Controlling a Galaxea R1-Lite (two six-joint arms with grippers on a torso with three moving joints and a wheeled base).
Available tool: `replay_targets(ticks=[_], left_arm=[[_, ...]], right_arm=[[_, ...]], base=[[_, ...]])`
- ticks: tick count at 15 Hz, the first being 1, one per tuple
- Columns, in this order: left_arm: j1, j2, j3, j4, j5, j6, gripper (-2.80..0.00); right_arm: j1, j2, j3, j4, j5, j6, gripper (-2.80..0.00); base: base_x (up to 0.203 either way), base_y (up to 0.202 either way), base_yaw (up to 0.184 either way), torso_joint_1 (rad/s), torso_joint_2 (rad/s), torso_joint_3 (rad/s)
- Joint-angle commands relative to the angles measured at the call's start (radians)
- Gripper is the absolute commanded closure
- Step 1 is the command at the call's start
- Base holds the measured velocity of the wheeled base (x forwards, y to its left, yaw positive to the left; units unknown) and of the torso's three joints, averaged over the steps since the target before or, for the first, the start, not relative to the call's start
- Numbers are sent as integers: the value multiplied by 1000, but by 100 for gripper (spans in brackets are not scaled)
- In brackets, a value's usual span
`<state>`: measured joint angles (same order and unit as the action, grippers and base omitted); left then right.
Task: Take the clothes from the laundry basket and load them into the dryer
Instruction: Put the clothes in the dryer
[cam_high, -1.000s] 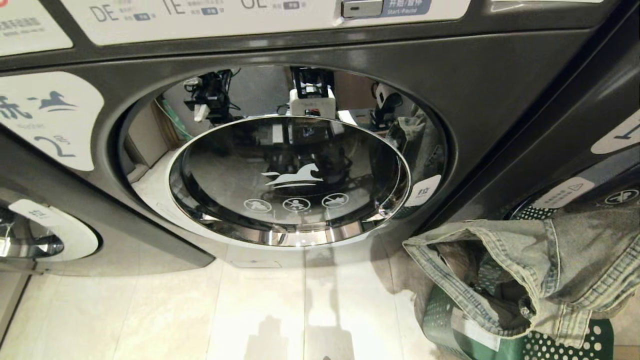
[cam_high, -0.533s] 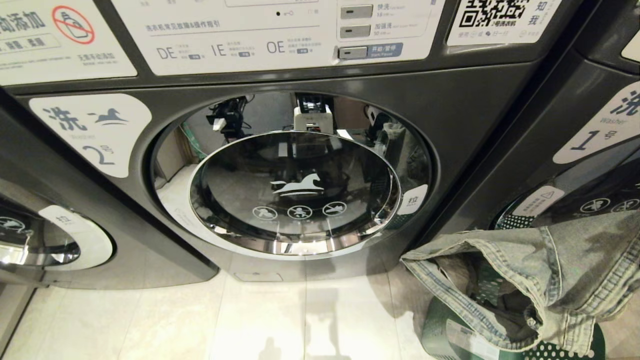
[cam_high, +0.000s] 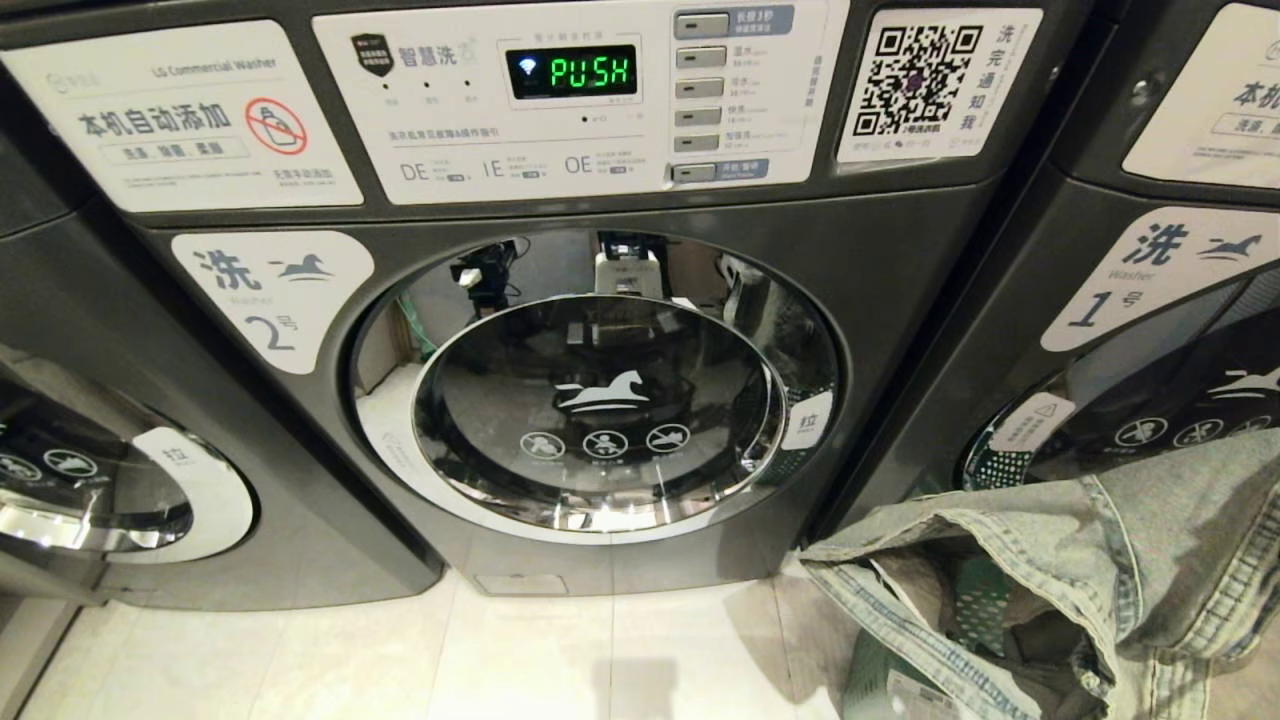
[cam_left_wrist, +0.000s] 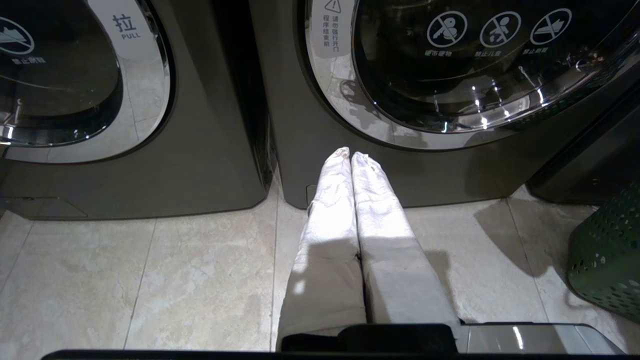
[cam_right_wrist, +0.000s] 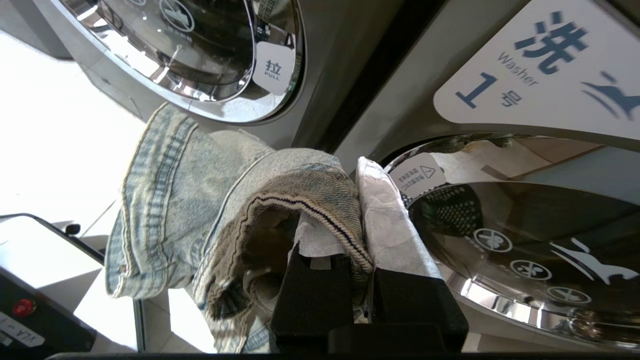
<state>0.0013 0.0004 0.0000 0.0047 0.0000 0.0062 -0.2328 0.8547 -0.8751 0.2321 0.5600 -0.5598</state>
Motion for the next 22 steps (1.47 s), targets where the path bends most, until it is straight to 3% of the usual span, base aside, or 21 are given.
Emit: replay_targets(ticks=[1, 22], left_arm=[[0, 0, 2, 0, 1, 0, 0], [0, 0, 2, 0, 2, 0, 0]], right_arm=[[0, -5, 1, 1, 3, -3, 0], [0, -52, 44, 0, -2, -3, 0]], base=[[0, 0, 0, 2, 4, 204], [0, 0, 0, 3, 0, 193]])
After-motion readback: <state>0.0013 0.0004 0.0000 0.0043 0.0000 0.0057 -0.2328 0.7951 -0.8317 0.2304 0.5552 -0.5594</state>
